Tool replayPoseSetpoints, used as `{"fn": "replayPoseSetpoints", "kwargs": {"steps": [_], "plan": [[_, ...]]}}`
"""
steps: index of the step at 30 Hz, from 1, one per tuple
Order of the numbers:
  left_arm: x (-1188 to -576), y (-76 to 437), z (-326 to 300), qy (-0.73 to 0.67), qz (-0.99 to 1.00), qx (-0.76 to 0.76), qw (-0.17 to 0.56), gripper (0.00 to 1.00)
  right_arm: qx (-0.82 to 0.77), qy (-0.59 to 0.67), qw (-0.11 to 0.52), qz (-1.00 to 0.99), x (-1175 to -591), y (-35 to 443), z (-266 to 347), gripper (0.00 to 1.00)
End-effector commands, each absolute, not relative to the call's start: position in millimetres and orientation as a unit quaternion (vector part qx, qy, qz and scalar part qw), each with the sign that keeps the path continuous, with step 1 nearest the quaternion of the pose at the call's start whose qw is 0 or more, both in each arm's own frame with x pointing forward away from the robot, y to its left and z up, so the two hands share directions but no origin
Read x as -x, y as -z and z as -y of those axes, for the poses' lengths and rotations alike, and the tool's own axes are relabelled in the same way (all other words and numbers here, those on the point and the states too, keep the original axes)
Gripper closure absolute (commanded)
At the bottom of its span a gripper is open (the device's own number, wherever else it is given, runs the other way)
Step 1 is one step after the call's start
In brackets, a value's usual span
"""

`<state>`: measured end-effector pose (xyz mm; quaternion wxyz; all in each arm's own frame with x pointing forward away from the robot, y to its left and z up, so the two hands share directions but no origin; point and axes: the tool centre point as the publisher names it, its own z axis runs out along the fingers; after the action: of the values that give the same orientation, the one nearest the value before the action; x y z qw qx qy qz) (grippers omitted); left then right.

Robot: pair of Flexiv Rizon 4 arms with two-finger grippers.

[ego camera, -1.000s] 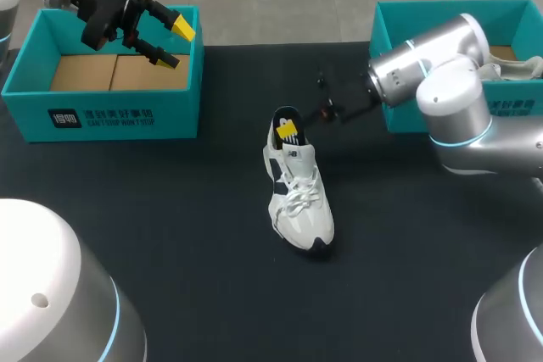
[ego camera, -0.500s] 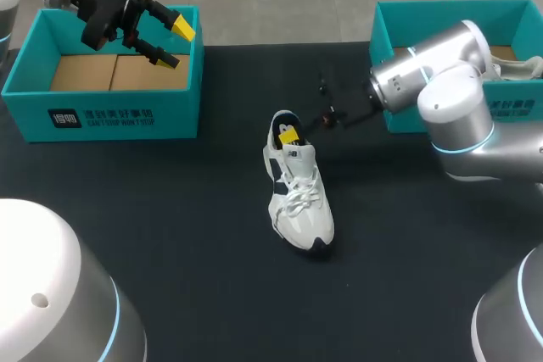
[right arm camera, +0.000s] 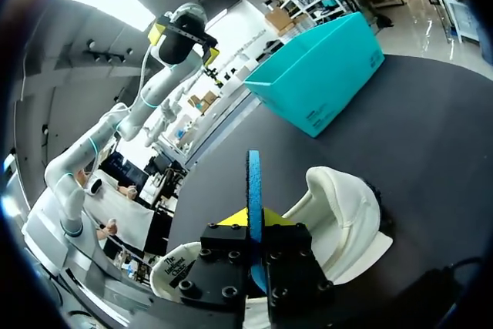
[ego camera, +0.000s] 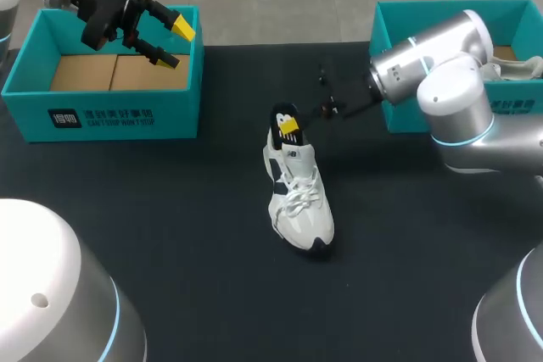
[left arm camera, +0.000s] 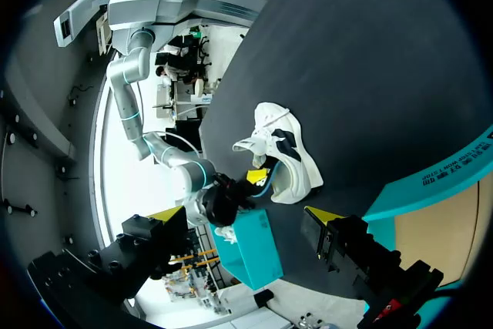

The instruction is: Take the shoe out of the shoebox, open the shoe tongue, remove and reinsert the insole, then place the shoe into the shoebox

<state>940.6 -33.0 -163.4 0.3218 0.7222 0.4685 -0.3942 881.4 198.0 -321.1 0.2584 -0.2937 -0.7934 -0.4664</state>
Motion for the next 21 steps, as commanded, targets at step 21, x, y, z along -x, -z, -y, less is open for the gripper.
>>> {"fn": "replayPoseSetpoints", "kwargs": {"steps": [21], "plan": [[-941,163,32,0.394,-0.468,-0.723,0.321,0.00,0.356,0.452,0.275,0.770,-870,330,-188,0.60]]}}
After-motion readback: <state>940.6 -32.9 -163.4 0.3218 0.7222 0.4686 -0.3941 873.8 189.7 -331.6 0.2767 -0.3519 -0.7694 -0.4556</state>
